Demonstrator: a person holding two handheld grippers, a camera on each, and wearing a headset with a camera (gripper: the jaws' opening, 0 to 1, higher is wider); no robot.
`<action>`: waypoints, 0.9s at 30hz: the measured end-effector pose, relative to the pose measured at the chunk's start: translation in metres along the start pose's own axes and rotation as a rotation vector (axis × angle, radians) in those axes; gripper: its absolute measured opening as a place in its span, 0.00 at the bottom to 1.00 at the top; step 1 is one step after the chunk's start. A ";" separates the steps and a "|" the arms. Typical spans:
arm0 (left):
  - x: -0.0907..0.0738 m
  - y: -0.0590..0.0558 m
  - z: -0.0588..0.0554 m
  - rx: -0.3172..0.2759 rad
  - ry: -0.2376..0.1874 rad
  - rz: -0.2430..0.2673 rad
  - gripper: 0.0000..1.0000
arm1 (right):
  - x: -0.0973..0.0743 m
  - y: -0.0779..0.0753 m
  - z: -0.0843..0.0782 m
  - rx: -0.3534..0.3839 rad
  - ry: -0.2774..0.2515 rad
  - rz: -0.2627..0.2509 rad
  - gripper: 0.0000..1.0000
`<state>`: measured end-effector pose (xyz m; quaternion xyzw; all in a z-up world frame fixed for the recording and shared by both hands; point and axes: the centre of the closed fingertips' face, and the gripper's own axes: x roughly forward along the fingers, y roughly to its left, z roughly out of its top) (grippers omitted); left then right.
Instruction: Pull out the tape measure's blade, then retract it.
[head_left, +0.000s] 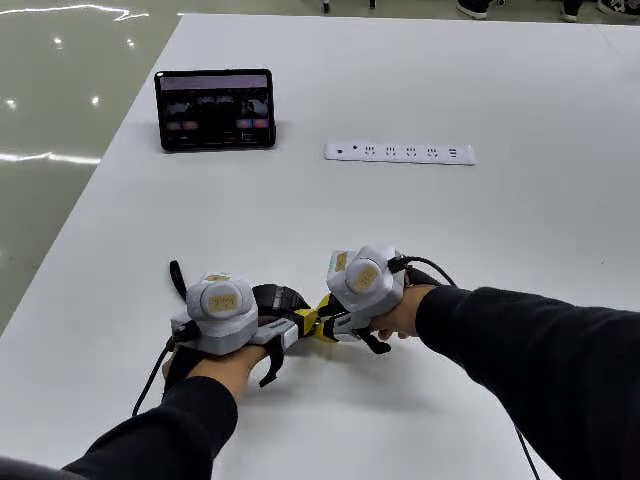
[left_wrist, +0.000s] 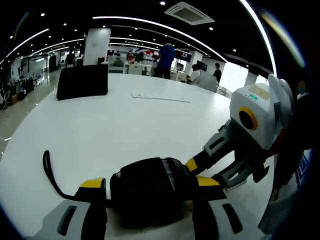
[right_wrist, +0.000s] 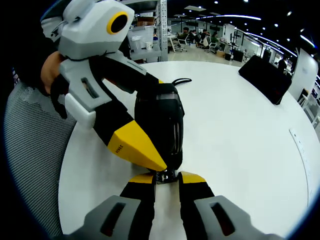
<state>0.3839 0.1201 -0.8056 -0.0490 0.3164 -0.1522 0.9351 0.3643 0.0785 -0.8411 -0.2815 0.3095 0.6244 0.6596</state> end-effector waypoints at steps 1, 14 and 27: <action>0.000 0.002 0.001 -0.003 -0.002 0.001 0.69 | 0.000 0.000 0.000 0.006 0.002 -0.004 0.14; -0.014 0.010 0.006 -0.039 0.009 -0.134 1.00 | -0.022 -0.001 -0.007 0.048 -0.007 -0.037 0.37; -0.051 0.019 0.006 0.104 -0.005 -0.217 0.99 | -0.078 -0.008 -0.025 0.121 -0.097 -0.145 0.50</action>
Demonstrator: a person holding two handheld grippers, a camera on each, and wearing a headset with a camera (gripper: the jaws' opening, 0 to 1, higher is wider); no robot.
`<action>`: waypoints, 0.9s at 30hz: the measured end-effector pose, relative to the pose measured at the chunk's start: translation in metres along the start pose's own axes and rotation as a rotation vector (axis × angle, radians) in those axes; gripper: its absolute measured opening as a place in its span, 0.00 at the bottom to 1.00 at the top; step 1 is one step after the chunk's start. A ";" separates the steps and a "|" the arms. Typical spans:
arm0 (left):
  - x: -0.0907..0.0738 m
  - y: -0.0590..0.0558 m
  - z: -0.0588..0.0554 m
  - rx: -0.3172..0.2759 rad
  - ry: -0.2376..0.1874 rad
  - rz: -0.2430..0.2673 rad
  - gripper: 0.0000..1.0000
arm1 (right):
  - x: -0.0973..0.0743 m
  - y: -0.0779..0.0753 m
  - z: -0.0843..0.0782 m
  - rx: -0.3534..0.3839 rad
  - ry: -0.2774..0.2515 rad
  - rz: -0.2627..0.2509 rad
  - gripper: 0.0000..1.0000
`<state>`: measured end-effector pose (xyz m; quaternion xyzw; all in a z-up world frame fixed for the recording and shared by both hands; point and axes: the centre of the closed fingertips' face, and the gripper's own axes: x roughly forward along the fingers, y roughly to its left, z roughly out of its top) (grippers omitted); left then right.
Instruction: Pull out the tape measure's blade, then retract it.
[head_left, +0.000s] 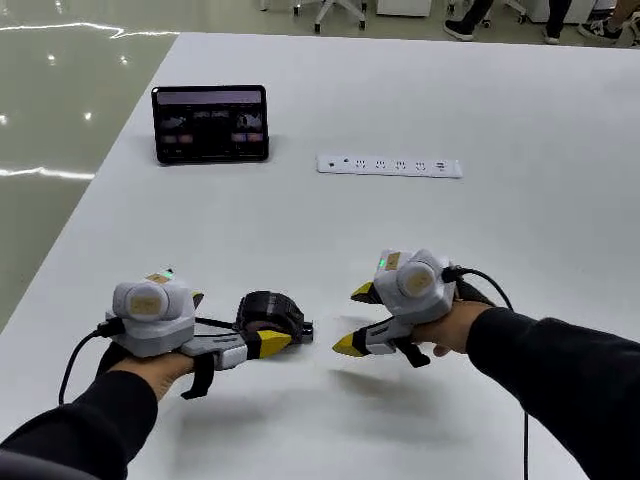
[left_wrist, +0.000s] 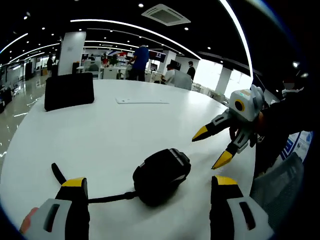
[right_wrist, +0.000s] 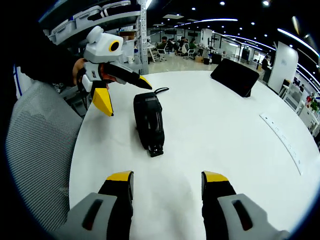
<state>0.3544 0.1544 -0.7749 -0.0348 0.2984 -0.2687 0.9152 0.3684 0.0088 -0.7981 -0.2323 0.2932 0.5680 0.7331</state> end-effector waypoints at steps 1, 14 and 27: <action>-0.005 0.003 -0.001 0.014 0.004 0.007 0.99 | -0.007 -0.002 -0.004 0.011 -0.008 -0.014 0.51; -0.050 0.012 -0.009 0.109 0.032 -0.024 1.00 | -0.068 0.002 -0.050 0.087 -0.029 -0.108 0.66; -0.087 0.010 -0.002 0.140 0.006 -0.045 1.00 | -0.136 0.002 -0.094 0.165 -0.044 -0.221 0.77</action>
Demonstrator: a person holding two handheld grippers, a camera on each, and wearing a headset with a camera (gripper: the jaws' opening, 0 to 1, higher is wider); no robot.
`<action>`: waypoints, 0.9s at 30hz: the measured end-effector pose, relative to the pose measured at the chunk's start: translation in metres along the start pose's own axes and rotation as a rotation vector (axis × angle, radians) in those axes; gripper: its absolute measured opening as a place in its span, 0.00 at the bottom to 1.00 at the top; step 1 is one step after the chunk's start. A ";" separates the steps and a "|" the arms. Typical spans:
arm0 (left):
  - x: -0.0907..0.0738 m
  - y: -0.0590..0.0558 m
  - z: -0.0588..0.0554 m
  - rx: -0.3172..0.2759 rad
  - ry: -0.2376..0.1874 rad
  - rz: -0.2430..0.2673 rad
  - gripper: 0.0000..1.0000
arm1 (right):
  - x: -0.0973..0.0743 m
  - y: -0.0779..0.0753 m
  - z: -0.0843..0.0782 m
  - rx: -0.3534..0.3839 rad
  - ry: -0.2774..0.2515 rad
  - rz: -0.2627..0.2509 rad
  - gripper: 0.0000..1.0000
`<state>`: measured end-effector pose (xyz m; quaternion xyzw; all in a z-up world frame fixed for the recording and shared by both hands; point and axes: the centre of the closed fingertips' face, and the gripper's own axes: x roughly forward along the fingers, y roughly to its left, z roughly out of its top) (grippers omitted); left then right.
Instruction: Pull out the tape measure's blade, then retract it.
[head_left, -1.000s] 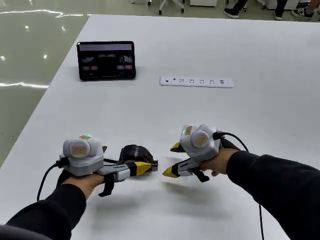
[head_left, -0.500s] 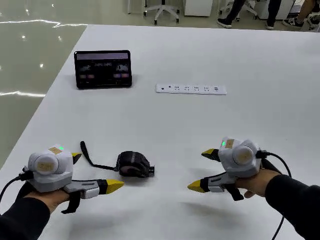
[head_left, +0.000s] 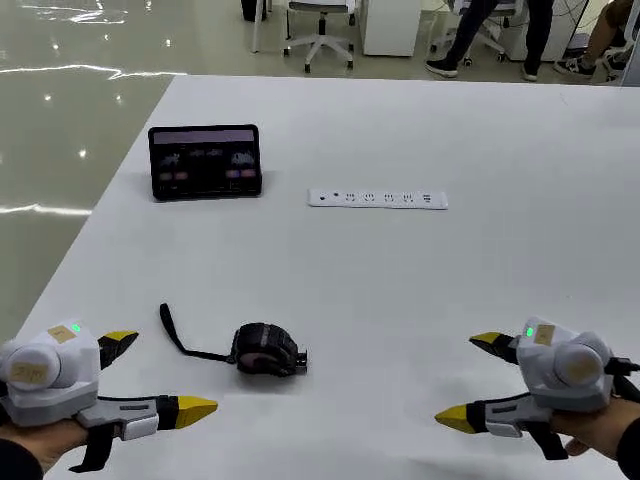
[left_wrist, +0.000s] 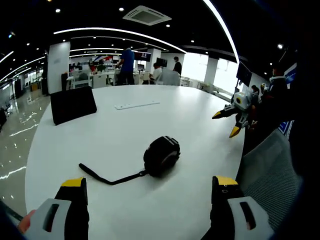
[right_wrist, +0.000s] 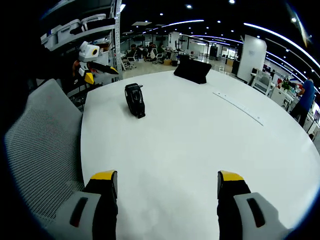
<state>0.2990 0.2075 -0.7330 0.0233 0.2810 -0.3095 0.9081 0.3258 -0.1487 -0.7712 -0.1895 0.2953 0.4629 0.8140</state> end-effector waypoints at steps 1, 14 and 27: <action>-0.003 0.000 -0.001 0.002 0.002 0.001 1.00 | -0.006 -0.001 -0.002 0.017 -0.008 -0.009 0.79; -0.030 0.002 -0.010 0.011 -0.005 0.013 1.00 | -0.056 -0.004 -0.031 0.075 -0.019 -0.087 0.94; -0.042 0.003 -0.012 -0.006 -0.001 0.040 1.00 | -0.083 0.000 -0.045 0.119 -0.012 -0.108 0.95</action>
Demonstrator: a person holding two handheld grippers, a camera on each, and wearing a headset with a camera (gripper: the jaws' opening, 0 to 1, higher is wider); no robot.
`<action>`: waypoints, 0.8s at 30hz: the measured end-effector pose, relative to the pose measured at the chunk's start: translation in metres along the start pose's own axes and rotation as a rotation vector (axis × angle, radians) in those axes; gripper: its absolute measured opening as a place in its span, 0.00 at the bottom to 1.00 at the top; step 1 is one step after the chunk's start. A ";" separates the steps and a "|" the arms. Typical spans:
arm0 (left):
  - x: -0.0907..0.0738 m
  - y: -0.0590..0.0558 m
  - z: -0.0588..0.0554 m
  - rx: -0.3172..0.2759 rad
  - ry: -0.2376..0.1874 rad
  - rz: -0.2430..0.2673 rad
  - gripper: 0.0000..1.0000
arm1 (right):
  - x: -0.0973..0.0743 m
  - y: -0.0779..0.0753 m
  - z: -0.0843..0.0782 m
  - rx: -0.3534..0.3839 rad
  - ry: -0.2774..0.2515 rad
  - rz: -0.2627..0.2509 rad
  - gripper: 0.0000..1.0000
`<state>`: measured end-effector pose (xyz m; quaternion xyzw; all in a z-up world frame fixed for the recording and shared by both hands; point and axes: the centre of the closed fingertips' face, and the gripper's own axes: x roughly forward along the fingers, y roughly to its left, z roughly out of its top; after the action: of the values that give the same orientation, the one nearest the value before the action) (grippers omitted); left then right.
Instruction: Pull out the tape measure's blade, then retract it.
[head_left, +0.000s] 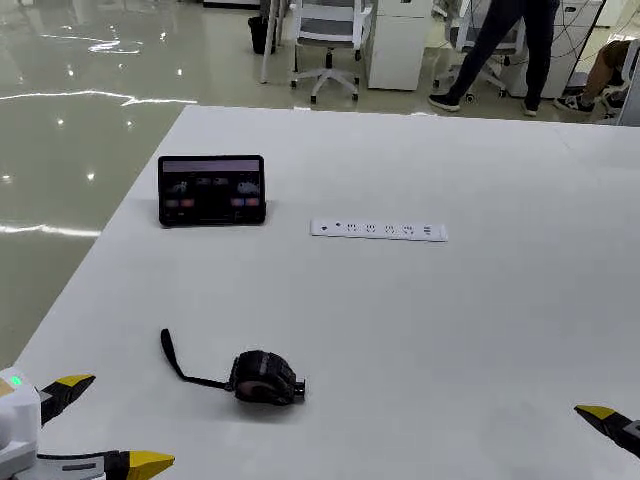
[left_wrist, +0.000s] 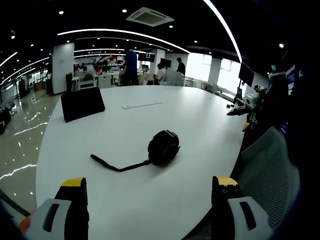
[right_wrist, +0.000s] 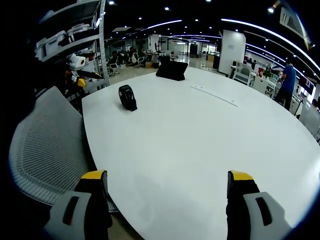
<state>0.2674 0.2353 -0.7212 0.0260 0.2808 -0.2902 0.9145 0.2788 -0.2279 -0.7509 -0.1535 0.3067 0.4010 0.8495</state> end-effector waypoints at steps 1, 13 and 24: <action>0.000 0.000 0.000 -0.003 0.003 -0.001 1.00 | 0.000 0.000 0.000 -0.001 0.002 -0.001 0.95; 0.002 0.001 -0.004 -0.004 0.009 -0.008 1.00 | 0.002 0.003 -0.002 -0.012 0.008 0.004 0.95; 0.008 0.005 -0.016 -0.004 0.019 -0.007 1.00 | -0.001 0.013 -0.008 -0.020 0.015 0.000 0.94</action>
<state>0.2674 0.2388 -0.7391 0.0261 0.2903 -0.2928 0.9107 0.2654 -0.2245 -0.7561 -0.1647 0.3091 0.4030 0.8455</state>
